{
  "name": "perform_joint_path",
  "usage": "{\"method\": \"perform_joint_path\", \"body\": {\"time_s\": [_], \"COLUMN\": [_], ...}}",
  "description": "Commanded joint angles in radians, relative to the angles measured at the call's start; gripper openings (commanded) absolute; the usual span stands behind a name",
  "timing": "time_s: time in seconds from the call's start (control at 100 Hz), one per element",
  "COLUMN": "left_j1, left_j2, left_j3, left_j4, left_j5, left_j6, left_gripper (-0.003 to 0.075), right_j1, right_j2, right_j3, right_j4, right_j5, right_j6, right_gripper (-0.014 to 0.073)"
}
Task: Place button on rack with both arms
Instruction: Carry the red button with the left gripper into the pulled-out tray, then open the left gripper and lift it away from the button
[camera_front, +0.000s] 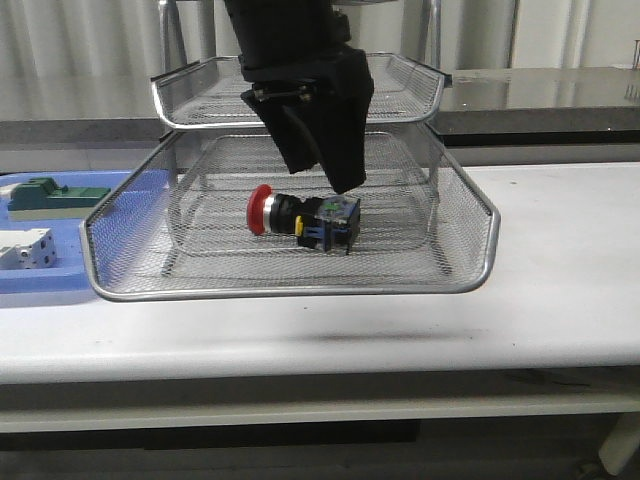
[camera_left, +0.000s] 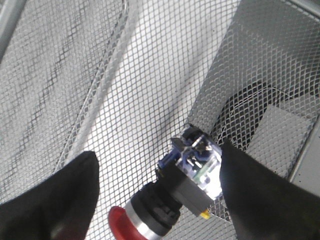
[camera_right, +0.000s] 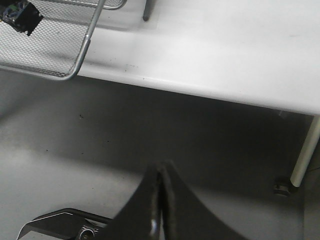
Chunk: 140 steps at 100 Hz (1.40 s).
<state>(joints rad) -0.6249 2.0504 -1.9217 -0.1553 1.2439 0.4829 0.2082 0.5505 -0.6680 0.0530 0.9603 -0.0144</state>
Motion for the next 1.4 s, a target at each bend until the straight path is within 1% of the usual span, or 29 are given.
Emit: {"method": "perform_joint_path", "body": {"time_s": [0.0,0.12,0.23,0.37,0.45,0.55,0.67,0.77,0.84,0.93,1.08,1.24,1.37,1.38,1.39], "left_j1": [-0.006,-0.006,0.005,0.043,0.083,0.138,0.222,0.298,0.348,0.405,0.473,0.513,0.520,0.520,0.520], "left_j2": [-0.081,-0.129,-0.187,-0.261,-0.309,-0.373,-0.460,-0.543,-0.612,-0.720,-0.887,-1.085,-1.242,-1.251,-1.266], "left_j3": [-0.034,-0.034,-0.034,-0.034,-0.024,0.014,0.105,0.216,0.302,0.421,0.619,0.829,1.007,1.017,1.036], "left_j4": [-0.021,-0.021,-0.018,0.019,0.051,0.051,0.049,0.049,0.042,0.034,0.028,0.028,0.024,0.024,0.024], "left_j5": [0.031,0.031,0.031,0.031,0.031,0.031,0.031,0.019,-0.019,-0.100,-0.227,-0.369,-0.561,-0.561,-0.592], "left_j6": [-0.002,-0.010,-0.062,-0.113,-0.141,-0.163,-0.189,-0.191,-0.193,-0.219,-0.228,-0.238,-0.244,-0.244,-0.244], "left_gripper": [0.0490,0.0488,0.0487,0.0487,0.0487,0.0487,0.0487,0.0487,0.0487,0.0487,0.0487,0.0487,0.0487,0.0487,0.0487], "right_j1": [-0.004,-0.004,-0.004,-0.004,-0.004,-0.004,-0.004,-0.004,-0.004,-0.004,-0.004,-0.004,-0.004,-0.004,-0.004], "right_j2": [0.002,0.002,0.002,0.002,0.002,0.002,0.002,0.002,0.002,0.002,0.002,0.002,0.002,0.002,0.002], "right_j3": [-0.028,-0.028,-0.028,-0.028,-0.028,-0.028,-0.028,-0.028,-0.028,-0.028,-0.028,-0.028,-0.028,-0.028,-0.028], "right_j4": [-0.005,-0.005,-0.005,-0.005,-0.005,-0.005,-0.005,-0.005,-0.005,-0.005,-0.005,-0.005,-0.005,-0.005,-0.005], "right_j5": [-0.052,-0.052,-0.052,-0.052,-0.052,-0.052,-0.052,-0.052,-0.052,-0.052,-0.052,-0.052,-0.052,-0.052,-0.052], "right_j6": [-0.002,-0.002,-0.002,-0.002,-0.002,-0.002,-0.002,-0.002,-0.002,-0.002,-0.002,-0.002,-0.002,-0.002,-0.002], "right_gripper": [-0.0060,-0.0060,-0.0060,-0.0060,-0.0060,-0.0060,-0.0060,-0.0060,-0.0060,-0.0060,-0.0060,-0.0060,-0.0060,-0.0060,-0.0060]}}
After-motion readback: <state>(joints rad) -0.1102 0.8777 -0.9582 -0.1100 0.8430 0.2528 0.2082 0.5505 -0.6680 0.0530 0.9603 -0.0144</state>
